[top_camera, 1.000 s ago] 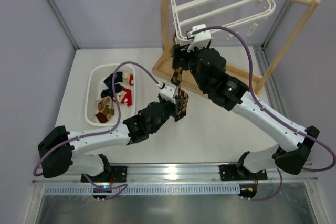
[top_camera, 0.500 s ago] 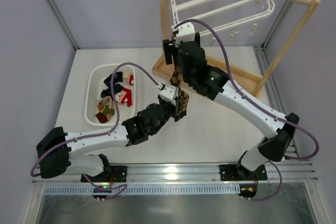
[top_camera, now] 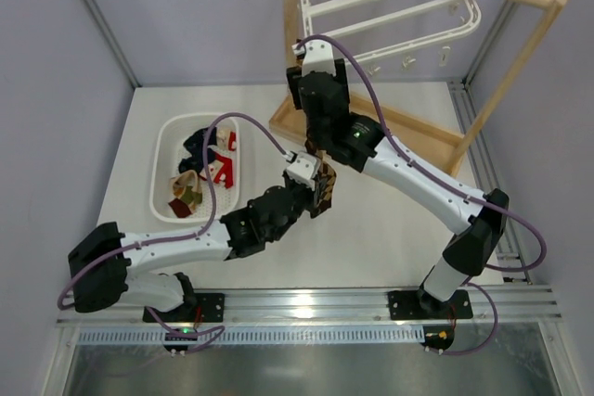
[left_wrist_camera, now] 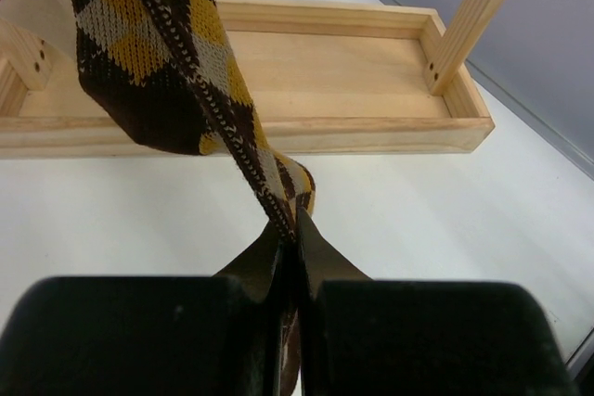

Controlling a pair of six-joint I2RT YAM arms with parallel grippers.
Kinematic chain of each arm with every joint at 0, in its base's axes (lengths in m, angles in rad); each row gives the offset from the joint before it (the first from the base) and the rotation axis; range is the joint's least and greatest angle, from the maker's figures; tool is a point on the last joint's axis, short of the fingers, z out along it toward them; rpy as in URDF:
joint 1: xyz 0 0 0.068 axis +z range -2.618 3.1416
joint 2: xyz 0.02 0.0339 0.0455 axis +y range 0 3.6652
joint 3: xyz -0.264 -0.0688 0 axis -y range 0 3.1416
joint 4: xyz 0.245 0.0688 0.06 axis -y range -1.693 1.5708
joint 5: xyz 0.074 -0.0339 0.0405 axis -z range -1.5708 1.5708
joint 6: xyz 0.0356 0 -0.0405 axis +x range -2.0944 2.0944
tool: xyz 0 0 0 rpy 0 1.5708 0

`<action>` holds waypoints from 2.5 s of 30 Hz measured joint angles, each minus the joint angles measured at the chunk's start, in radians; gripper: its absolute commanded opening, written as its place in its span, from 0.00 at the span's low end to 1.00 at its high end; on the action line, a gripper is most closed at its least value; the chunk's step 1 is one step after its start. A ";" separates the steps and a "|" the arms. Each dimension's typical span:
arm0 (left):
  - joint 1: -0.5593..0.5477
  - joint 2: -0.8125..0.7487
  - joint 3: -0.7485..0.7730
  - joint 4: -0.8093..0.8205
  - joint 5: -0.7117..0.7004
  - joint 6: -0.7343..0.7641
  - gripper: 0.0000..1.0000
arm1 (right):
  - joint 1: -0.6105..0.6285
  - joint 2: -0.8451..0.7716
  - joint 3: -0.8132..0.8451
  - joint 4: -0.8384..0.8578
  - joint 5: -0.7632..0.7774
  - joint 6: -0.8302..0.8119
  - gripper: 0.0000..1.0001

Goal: Remove the socks clipped to the hanger

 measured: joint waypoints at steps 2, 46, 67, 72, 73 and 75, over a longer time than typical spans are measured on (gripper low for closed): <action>-0.003 0.011 0.000 0.000 -0.002 0.006 0.00 | 0.001 0.000 -0.008 0.022 0.018 -0.013 0.52; -0.021 0.096 0.031 0.002 -0.036 0.013 0.00 | 0.012 -0.080 -0.155 0.249 0.094 -0.078 0.04; -0.021 0.147 0.037 -0.002 -0.045 0.013 0.00 | 0.010 -0.462 -0.576 0.430 -0.107 0.004 0.86; -0.021 0.147 0.038 -0.002 -0.044 0.013 0.00 | 0.010 -0.502 -0.589 0.486 -0.192 0.022 0.86; -0.021 0.147 0.038 -0.002 -0.044 0.013 0.00 | 0.010 -0.496 -0.588 0.488 -0.201 0.026 0.86; -0.021 0.147 0.038 -0.002 -0.045 0.013 0.00 | 0.010 -0.475 -0.585 0.487 -0.219 0.033 0.85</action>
